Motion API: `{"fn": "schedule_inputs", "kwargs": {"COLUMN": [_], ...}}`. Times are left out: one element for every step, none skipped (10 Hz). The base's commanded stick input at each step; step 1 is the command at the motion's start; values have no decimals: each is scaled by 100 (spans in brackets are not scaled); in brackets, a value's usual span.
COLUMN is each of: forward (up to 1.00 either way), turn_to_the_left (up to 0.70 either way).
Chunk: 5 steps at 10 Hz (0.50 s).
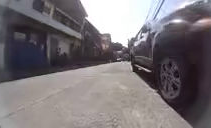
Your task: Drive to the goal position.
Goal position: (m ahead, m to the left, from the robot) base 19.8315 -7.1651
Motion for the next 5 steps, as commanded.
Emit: {"fn": "schedule_inputs", "kwargs": {"forward": [67, 66, 65, 65, 66], "turn_to_the_left": [0, -9, -24, -27, -9]}}
